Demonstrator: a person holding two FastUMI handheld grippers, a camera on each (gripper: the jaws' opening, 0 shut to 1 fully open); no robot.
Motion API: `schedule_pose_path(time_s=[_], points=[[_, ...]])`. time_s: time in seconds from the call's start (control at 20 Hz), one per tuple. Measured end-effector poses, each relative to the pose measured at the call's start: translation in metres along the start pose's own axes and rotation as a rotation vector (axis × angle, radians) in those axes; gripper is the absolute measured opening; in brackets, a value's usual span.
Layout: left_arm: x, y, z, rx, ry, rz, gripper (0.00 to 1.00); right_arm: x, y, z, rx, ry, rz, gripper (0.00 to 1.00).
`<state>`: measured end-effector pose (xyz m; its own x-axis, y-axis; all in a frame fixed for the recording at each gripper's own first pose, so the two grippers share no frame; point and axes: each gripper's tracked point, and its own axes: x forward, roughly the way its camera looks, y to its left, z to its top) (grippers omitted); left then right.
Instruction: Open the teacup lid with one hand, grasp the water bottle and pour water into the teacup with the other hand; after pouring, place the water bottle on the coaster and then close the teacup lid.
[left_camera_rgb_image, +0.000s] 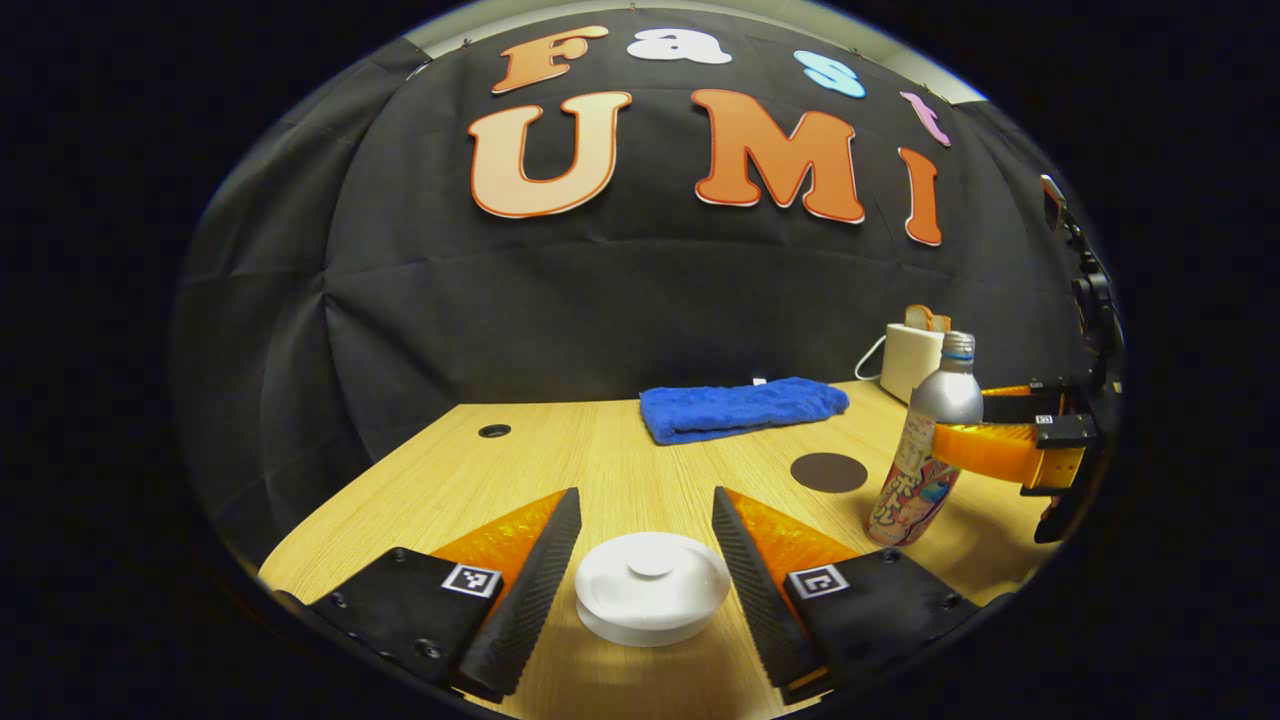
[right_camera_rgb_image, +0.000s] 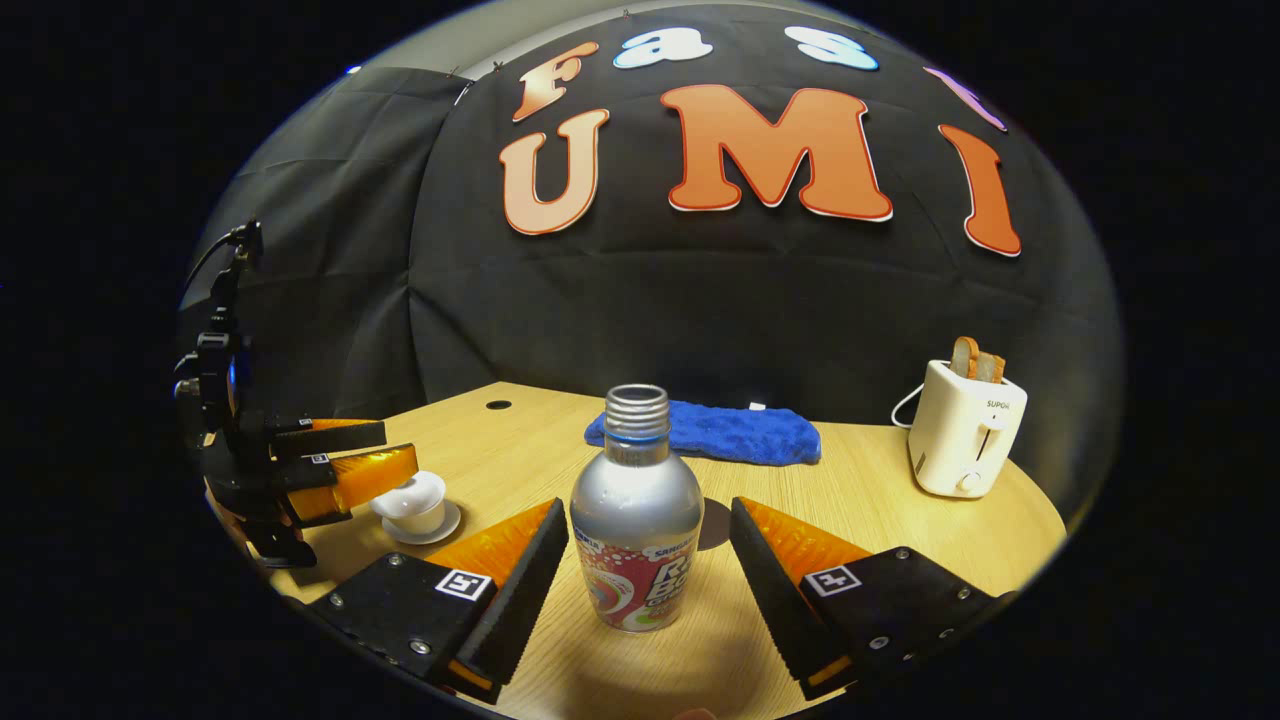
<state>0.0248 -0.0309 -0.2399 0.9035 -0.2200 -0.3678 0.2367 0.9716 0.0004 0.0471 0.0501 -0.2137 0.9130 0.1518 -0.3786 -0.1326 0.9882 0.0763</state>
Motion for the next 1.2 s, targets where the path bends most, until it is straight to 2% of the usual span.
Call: schedule_pose_path(time_s=[0.15, 0.25, 0.35, 0.45, 0.55, 0.6, 0.65, 0.75, 0.8, 0.95, 1.0, 1.15, 1.2], points=[[0.005, -0.002, -0.011, 0.039, 0.022, 0.003, 0.82, 0.003, -0.002, -0.004, 0.002, 0.012, 0.000, 0.98], [0.007, -0.004, -0.015, 0.045, 0.028, 0.006, 0.81, 0.004, -0.002, -0.006, 0.004, 0.017, 0.004, 0.98], [0.009, -0.007, -0.022, 0.040, 0.038, 0.000, 0.66, 0.005, -0.002, -0.007, 0.007, 0.021, 0.007, 0.98], [0.011, -0.008, -0.024, 0.042, 0.043, 0.007, 0.64, 0.004, -0.002, -0.007, 0.006, 0.024, 0.009, 0.98], [0.011, -0.007, -0.025, 0.041, 0.041, 0.011, 0.55, 0.003, -0.002, -0.009, 0.006, 0.026, 0.009, 0.98], [0.013, -0.006, -0.024, 0.035, 0.039, 0.015, 0.58, 0.003, -0.002, -0.008, 0.003, 0.027, 0.008, 0.98], [0.012, -0.005, -0.024, 0.038, 0.044, 0.020, 0.51, 0.003, -0.002, -0.008, 0.001, 0.028, 0.009, 0.98], [0.012, -0.006, -0.024, 0.036, 0.045, 0.024, 0.53, 0.001, -0.002, -0.007, -0.002, 0.027, 0.008, 0.98], [0.011, -0.001, -0.022, 0.037, 0.034, 0.039, 0.50, 0.001, -0.001, -0.007, -0.003, 0.025, 0.008, 0.98], [0.011, 0.001, -0.022, 0.026, 0.036, 0.047, 0.32, -0.001, -0.001, -0.004, -0.001, 0.019, 0.009, 0.98], [0.010, -0.001, -0.022, 0.029, 0.037, 0.045, 0.37, -0.002, -0.001, -0.004, 0.000, 0.018, 0.010, 0.98], [0.013, 0.005, -0.022, 0.021, 0.034, 0.055, 0.36, -0.002, 0.000, -0.003, 0.001, 0.021, 0.012, 0.98], [0.010, 0.003, -0.021, 0.021, 0.029, 0.054, 0.31, -0.002, 0.001, -0.005, -0.001, 0.027, 0.010, 0.98]])
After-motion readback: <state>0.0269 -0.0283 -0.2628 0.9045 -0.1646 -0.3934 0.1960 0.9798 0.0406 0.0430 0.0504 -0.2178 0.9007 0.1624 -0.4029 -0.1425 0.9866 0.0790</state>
